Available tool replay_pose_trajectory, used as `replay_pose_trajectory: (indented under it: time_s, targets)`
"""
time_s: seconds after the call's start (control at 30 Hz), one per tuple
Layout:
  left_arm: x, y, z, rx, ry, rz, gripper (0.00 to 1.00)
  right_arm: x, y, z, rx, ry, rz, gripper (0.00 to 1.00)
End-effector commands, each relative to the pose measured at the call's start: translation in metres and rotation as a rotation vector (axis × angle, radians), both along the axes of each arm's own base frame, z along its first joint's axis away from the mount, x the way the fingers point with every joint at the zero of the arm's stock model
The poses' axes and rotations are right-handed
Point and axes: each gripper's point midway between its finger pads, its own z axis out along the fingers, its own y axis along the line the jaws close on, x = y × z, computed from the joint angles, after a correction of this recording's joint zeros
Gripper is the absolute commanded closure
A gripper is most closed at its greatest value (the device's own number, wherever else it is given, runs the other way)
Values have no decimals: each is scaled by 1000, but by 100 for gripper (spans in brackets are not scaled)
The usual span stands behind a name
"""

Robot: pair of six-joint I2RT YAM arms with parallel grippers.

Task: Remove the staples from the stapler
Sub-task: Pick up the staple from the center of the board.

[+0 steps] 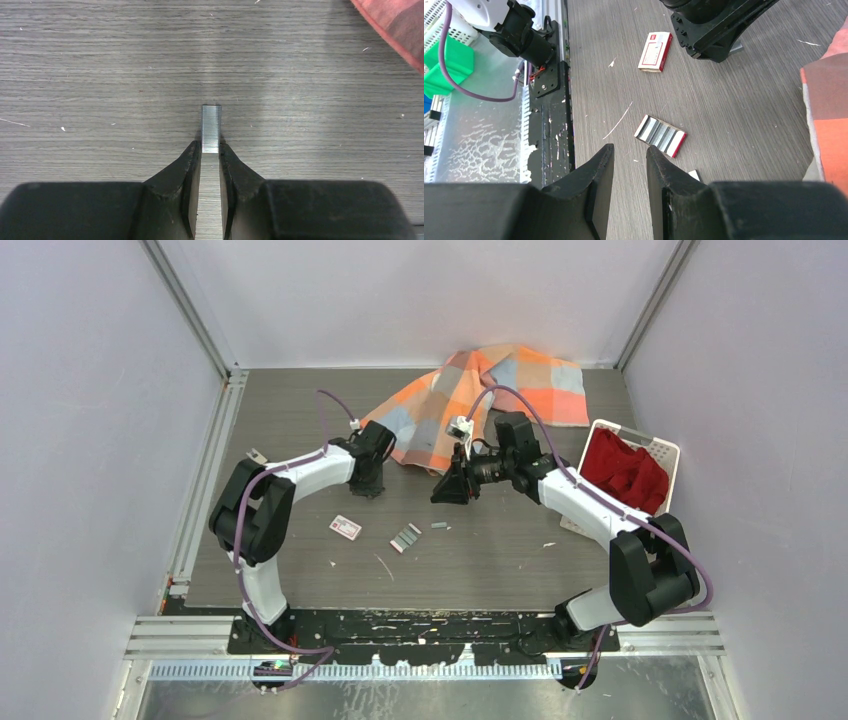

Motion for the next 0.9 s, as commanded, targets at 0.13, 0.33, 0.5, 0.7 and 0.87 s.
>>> replay_pose_trajectory:
  time_s: [0.13, 0.33, 0.5, 0.7, 0.87]
  targets:
    - [-11, 8, -11, 8, 44, -21, 88, -1, 1, 25, 54, -77, 13, 64]
    - [-11, 2, 9, -69, -37, -39, 92, -1, 0, 24, 54, -75, 12, 64]
    - [-13, -4, 29, -141, -104, -58, 92, 0, 0, 25, 53, -75, 9, 64]
    - [-25, -11, 44, -232, -135, -86, 93, 0, 0, 23, 54, -72, 9, 64]
    - [-33, -20, 61, -326, -181, -116, 93, -2, 0, 22, 61, -67, 18, 64]
